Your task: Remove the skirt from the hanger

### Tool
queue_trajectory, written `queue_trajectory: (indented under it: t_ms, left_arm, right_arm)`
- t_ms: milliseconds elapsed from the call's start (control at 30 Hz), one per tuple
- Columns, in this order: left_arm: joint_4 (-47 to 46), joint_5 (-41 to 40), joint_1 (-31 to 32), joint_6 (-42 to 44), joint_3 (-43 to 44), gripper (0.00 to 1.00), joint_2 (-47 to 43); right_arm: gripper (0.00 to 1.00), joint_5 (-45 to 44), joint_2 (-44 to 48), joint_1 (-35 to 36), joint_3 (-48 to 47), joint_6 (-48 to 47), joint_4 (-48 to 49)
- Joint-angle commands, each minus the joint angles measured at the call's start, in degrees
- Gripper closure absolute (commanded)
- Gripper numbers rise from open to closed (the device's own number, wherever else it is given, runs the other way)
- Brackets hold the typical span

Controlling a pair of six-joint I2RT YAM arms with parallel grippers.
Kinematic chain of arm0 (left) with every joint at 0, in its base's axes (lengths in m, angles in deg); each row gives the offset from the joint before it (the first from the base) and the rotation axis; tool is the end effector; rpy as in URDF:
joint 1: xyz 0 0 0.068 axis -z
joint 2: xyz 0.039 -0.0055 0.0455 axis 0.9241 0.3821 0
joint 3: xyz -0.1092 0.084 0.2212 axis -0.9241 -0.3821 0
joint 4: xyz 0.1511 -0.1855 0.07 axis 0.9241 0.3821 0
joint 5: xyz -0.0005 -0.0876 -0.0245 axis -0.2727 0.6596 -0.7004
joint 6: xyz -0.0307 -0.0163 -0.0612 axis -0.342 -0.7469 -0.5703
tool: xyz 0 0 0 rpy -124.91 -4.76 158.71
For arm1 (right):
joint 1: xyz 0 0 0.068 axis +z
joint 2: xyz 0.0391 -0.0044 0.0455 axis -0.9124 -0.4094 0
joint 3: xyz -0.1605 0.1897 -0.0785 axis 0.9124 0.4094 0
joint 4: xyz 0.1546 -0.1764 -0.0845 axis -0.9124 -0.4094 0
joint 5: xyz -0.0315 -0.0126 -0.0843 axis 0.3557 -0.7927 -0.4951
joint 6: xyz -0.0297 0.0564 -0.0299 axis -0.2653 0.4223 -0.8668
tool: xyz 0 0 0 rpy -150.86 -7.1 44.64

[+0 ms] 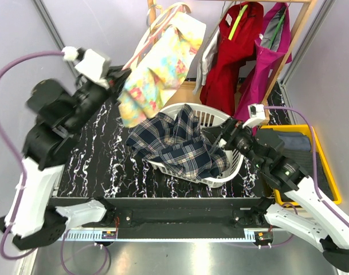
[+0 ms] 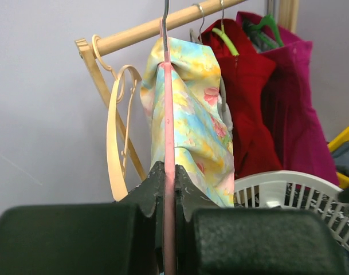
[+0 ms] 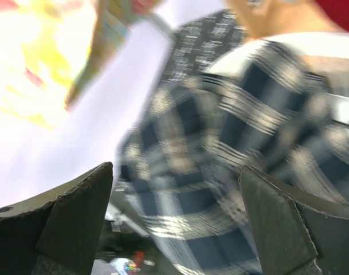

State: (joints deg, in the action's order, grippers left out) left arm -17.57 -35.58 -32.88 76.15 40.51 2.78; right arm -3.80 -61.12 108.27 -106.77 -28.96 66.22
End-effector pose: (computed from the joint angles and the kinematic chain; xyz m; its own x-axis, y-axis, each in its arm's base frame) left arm 0.1469 -0.1033 0.5581 0.2573 0.0719 -0.9637 0.5469 0.8113 0.2065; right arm 0.1403 0.1177 0.3682 -0.4415 0.4551 -0.7732 -0.3738 0.6902 0.6197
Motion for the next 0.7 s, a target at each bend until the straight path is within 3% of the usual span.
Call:
queue_trajectory:
  t_ms: [0, 167, 433, 667]
  left_arm:
    - [0.82, 3.62, -0.11, -2.71, 2.21, 1.0, -4.41]
    - [4.17, 6.26, -0.11, -5.52, 1.34, 1.0, -8.01]
    - [4.61, 8.01, -0.11, -7.28, 2.3, 1.0, -8.72]
    - [4.7, 8.98, -0.11, -8.86, 2.47, 1.0, -8.2]
  right_arm:
    - [0.0, 10.38, -2.69, 0.28, -0.3, 4.69, 20.29]
    - [0.0, 15.06, -6.73, 0.28, 3.48, 14.97, 45.41]
    - [0.0, 15.33, -17.28, 0.19, 2.08, 21.05, 57.13]
    - [0.0, 16.47, -24.84, 0.28, -0.91, 21.93, 60.75]
